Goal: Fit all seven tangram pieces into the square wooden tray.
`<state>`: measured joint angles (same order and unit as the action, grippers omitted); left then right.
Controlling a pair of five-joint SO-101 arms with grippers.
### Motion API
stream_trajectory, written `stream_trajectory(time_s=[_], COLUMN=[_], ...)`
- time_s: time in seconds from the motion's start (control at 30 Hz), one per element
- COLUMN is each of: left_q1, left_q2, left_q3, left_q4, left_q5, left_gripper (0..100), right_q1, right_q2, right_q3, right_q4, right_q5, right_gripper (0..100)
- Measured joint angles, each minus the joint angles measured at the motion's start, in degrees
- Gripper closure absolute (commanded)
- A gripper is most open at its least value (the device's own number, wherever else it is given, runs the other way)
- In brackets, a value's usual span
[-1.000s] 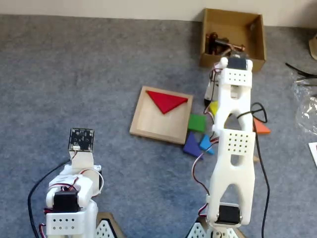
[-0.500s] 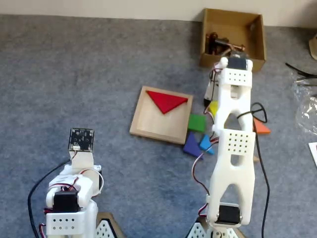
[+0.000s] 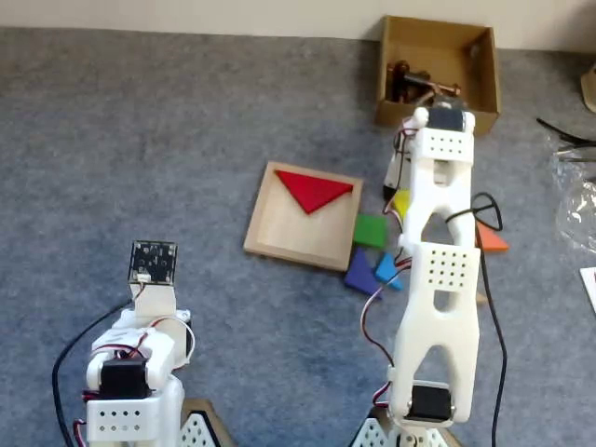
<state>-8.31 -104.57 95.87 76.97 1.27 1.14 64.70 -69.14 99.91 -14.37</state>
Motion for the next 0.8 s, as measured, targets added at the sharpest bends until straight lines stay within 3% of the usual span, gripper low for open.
stream_trajectory(time_s=[0.3,0.8], left_q1=[0.0,0.0], left_q2=[0.0,0.0], left_q3=[0.0,0.0], left_q4=[0.0,0.0], left_q5=[0.0,0.0], left_gripper=[99,99], right_q1=[-0.2,-8.1], right_q2=[-6.2,-21.6], right_q3=[1.1,21.0], right_q4=[0.0,0.0], right_q5=[0.0,0.0], right_gripper=[99.4,99.4])
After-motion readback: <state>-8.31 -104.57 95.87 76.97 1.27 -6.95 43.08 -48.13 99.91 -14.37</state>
